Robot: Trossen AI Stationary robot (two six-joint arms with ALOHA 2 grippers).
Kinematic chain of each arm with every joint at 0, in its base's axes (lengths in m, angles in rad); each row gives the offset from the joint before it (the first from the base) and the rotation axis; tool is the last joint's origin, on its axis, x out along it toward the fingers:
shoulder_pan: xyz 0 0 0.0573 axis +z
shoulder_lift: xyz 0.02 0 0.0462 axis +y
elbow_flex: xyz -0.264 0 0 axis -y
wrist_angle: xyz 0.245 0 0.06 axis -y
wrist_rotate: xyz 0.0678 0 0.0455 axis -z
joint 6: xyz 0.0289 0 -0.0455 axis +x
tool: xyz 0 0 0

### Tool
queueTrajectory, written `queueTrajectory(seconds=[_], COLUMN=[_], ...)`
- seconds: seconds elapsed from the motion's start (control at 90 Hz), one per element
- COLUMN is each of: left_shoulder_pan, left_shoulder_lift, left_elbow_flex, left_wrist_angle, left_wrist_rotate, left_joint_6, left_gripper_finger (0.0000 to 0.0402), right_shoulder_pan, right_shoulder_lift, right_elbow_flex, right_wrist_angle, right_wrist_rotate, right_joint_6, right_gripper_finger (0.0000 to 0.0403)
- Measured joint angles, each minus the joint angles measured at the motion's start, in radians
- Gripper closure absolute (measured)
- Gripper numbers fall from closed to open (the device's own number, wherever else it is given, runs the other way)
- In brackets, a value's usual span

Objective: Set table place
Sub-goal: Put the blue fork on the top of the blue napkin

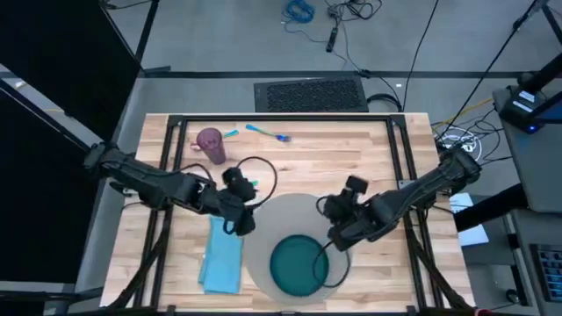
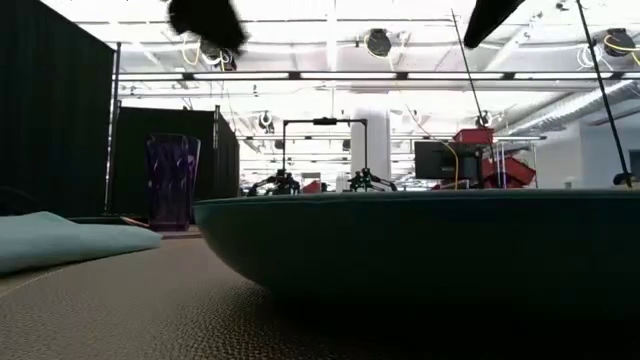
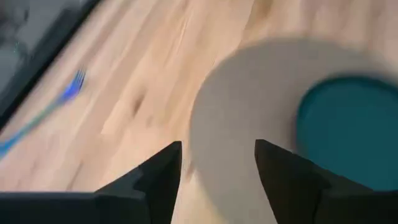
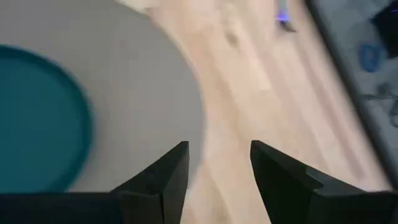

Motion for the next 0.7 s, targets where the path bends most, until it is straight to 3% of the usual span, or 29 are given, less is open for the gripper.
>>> queueTrajectory(seconds=[0.144, 0.411, 0.7], left_shoulder_pan=[-0.026, -0.034, 0.054], left_shoulder_lift=[0.000, 0.001, -0.007], left_elbow_flex=[-0.016, -0.036, -0.037], left_wrist_angle=[-0.203, -0.349, -0.408], left_wrist_rotate=[0.000, -0.001, -0.064], left_joint_6=[-0.192, -0.390, -0.374], left_gripper_finger=[0.0212, 0.0212, 0.0212], right_shoulder_pan=[0.023, 0.050, 0.050], right_shoulder_lift=[-0.056, -0.071, -0.068], right_elbow_flex=[0.000, 0.000, 0.000], right_wrist_angle=[-0.083, -0.105, -0.106], right_wrist_rotate=[0.085, 0.139, 0.138], right_joint_6=[0.070, 0.123, 0.130], right_gripper_finger=[0.0245, 0.0245, 0.0245])
